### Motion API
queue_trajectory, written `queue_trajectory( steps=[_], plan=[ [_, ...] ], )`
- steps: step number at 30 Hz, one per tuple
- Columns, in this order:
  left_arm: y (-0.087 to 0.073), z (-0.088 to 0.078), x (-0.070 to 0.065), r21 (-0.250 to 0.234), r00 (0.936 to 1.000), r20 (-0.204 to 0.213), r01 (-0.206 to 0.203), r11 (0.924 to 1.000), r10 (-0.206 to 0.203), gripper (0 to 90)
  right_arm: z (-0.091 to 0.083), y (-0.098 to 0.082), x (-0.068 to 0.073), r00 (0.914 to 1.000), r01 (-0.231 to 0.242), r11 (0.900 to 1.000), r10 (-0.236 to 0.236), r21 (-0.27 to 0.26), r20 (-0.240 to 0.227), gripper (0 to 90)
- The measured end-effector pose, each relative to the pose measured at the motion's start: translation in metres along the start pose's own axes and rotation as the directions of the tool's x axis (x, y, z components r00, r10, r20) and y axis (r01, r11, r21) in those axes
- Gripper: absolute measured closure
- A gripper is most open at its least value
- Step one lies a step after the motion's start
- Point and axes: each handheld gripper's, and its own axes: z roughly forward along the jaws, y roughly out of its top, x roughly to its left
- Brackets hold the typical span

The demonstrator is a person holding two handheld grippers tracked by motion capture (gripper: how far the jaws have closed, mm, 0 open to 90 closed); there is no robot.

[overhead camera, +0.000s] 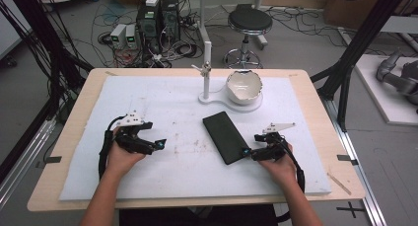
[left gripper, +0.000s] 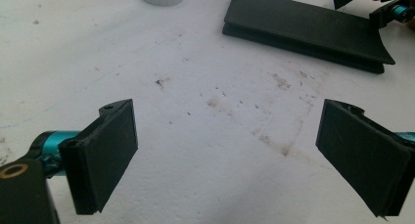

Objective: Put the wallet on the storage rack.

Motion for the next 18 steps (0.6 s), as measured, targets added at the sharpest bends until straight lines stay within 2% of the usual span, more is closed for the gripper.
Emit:
queue_trajectory(
  steps=[3, 4, 7, 12, 14, 15, 18],
  plan=[
    [-0.0011, 0.0000, 0.0013, 0.004, 1.0000, -0.003, 0.009, 0.9999, -0.009, 8.3, 0.0017, 0.0010, 0.0010, 0.9999, 0.001, 1.000, -0.001, 0.001, -0.016, 16.7],
    [-0.0009, 0.0005, 0.0011, 0.001, 0.9999, -0.005, 0.009, 1.0000, -0.009, 8.3, 0.0036, 0.0016, 0.0028, 0.9997, 0.014, 1.000, -0.014, 0.014, -0.022, 19.8],
    [-0.0009, 0.0017, 0.0004, 0.007, 1.0000, -0.004, 0.004, 1.0000, -0.004, 8.3, 0.0046, 0.0018, 0.0030, 0.9984, 0.002, 1.000, -0.001, 0.016, -0.056, 25.0],
    [-0.0006, 0.0018, -0.0007, 0.012, 1.0000, -0.006, -0.001, 0.9999, 0.001, 8.3, 0.0052, 0.0019, 0.0029, 0.9970, -0.008, 1.000, 0.009, 0.015, -0.077, 28.0],
    [-0.0007, 0.0018, -0.0007, 0.014, 1.0000, -0.008, 0.000, 0.9999, 0.000, 8.3, 0.0058, 0.0020, 0.0031, 0.9944, -0.011, 1.000, 0.012, 0.012, -0.105, 39.8],
    [-0.0007, 0.0018, -0.0007, 0.014, 1.0000, -0.008, 0.000, 0.9999, 0.000, 8.3, 0.0062, 0.0020, 0.0031, 0.9898, -0.018, 1.000, 0.020, 0.016, -0.141, 43.3],
    [-0.0007, 0.0018, -0.0008, 0.013, 1.0000, -0.007, -0.001, 0.9999, 0.001, 8.3, 0.0069, 0.0021, 0.0038, 0.9898, -0.008, 1.000, 0.010, 0.016, -0.142, 45.8]
  ],
)
